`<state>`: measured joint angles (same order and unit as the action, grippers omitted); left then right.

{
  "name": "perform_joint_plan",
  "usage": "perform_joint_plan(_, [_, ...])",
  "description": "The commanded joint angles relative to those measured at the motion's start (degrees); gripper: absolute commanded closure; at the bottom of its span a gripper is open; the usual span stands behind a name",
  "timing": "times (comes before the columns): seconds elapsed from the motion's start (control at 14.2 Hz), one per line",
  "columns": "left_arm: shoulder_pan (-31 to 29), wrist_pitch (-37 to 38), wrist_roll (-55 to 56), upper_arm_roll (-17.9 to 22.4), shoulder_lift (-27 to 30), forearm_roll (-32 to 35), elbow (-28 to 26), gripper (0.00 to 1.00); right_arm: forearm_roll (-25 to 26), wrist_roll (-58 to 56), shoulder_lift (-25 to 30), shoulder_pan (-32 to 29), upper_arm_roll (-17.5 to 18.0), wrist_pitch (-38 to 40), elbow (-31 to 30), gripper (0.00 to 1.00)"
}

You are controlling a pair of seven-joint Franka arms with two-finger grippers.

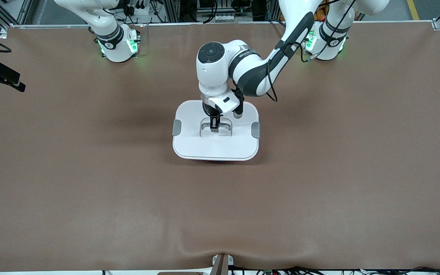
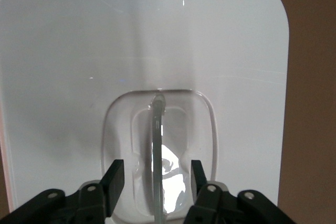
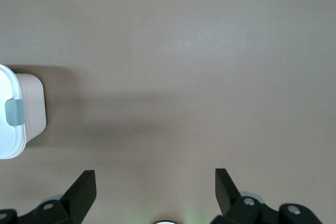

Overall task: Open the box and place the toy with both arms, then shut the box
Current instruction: 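Lower the lid onto the box and press it down with the left gripper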

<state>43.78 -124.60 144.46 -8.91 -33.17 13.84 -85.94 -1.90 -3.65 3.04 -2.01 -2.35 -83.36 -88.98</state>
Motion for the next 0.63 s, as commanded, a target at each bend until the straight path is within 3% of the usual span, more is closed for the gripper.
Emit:
perform_joint_plan(0.0, [0.2, 0.1, 1.1, 0.3, 1.3, 1.6, -0.3, 0.00, 0.4, 0.2, -1.5, 1.0, 0.1, 0.4, 1.1, 0.00])
perform_joint_plan(0.56, [-2.7, 5.4, -7.3, 0.6, 6.5, 1.5, 0.3, 0.00, 0.8, 0.8, -0.9, 0.6, -0.3, 0.5, 1.3, 0.00])
